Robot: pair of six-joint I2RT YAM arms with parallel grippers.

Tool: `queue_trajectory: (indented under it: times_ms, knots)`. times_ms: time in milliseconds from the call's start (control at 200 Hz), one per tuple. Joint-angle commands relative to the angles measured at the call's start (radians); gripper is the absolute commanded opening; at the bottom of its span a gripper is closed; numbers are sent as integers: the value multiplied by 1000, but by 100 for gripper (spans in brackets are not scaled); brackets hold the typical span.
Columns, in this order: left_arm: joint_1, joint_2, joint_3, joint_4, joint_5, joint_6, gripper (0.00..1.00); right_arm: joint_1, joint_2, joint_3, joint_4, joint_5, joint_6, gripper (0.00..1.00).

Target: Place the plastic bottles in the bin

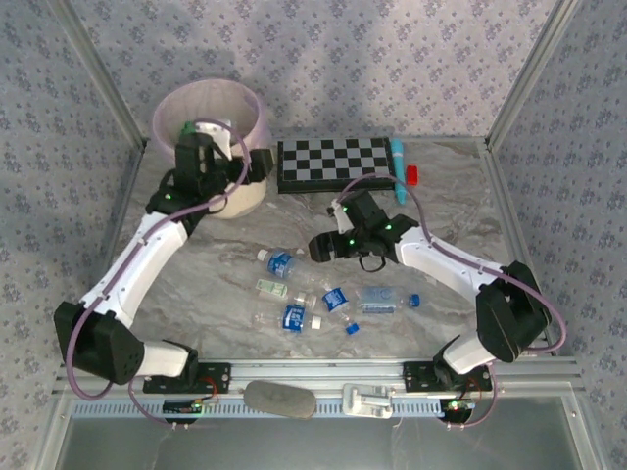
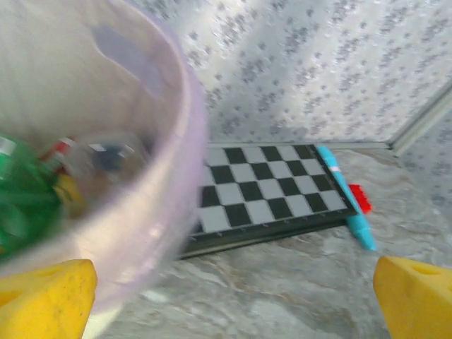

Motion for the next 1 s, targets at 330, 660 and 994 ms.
queue_trajectory:
  times_ms: [330, 660, 994]
  knots:
    - [-54, -92, -327, 165, -29, -235, 100, 234, 97, 86, -311, 289, -1, 85]
    - [-57, -91, -378, 203, -21, -273, 100, 280, 220, 104, -352, 385, 33, 84]
    - [-60, -85, -383, 203, -17, -282, 100, 271, 265, 96, -300, 415, 53, 74]
